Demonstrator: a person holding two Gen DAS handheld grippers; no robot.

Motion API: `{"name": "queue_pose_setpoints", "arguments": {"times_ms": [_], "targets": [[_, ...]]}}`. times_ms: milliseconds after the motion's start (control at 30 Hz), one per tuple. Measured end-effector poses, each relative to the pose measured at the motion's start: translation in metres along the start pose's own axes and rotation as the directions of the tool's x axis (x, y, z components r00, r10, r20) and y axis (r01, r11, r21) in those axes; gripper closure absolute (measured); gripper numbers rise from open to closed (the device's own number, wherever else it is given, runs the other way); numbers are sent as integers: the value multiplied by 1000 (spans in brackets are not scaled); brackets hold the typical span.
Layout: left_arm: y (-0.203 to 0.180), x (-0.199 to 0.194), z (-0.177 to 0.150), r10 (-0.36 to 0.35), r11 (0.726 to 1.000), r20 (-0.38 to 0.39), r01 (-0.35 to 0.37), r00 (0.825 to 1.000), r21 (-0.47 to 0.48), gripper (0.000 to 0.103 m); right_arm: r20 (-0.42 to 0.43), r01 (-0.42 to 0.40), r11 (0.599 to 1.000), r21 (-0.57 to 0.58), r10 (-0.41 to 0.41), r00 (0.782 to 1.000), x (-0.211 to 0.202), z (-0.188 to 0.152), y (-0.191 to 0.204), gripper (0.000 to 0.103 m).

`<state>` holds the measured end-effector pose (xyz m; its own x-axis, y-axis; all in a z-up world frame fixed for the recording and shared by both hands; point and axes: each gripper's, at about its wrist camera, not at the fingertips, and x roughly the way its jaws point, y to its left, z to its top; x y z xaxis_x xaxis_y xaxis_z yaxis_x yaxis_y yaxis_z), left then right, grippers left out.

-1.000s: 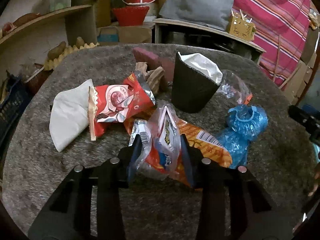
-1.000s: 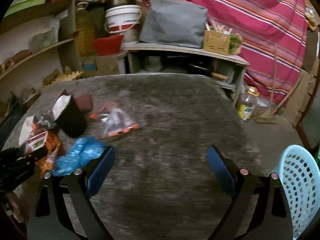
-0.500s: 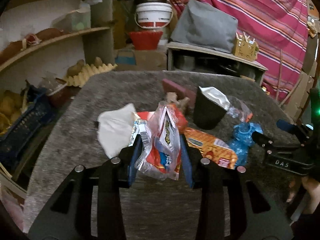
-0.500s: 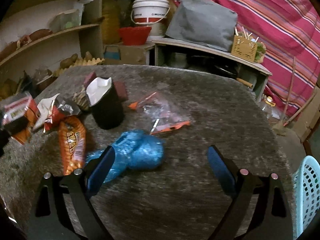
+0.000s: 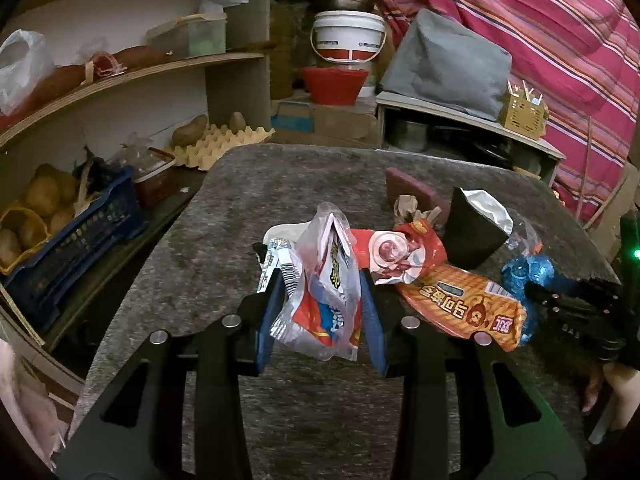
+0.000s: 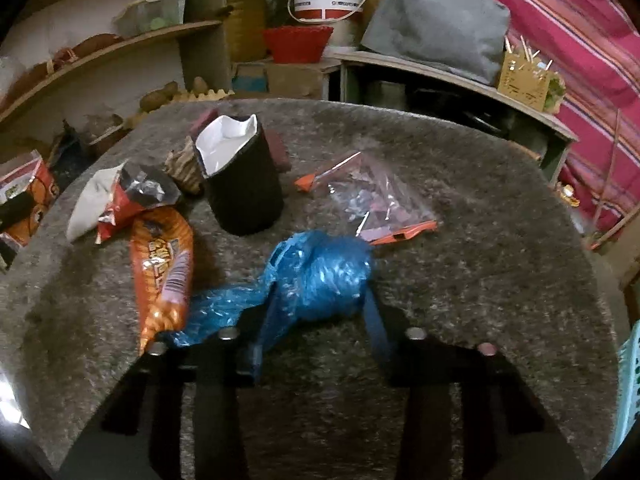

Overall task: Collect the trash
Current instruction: 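Grasp the clear snack wrapper with the left tool while the right grasps the blue bag, then carry both items to the blue basket and open both tools to drop them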

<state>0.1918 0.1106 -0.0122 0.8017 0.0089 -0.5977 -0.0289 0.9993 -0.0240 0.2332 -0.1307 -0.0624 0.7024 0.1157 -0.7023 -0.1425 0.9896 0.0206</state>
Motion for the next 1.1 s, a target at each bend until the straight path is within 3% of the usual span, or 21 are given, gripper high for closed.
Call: {"name": "queue_pose_setpoints", "arguments": {"times_ms": [300, 600, 1100], "targets": [[-7, -8, 2, -1, 1000, 27, 1, 1000, 5, 67, 95, 31, 999, 36, -34, 995, -38, 4, -27, 79], [-25, -14, 6, -31, 999, 43, 30, 999, 13, 67, 129, 111, 986, 128, -128, 983, -76, -8, -95, 79], [-103, -16, 11, -126, 990, 56, 122, 990, 70, 67, 128, 233, 933, 274, -275, 953, -130, -46, -196, 79]]}}
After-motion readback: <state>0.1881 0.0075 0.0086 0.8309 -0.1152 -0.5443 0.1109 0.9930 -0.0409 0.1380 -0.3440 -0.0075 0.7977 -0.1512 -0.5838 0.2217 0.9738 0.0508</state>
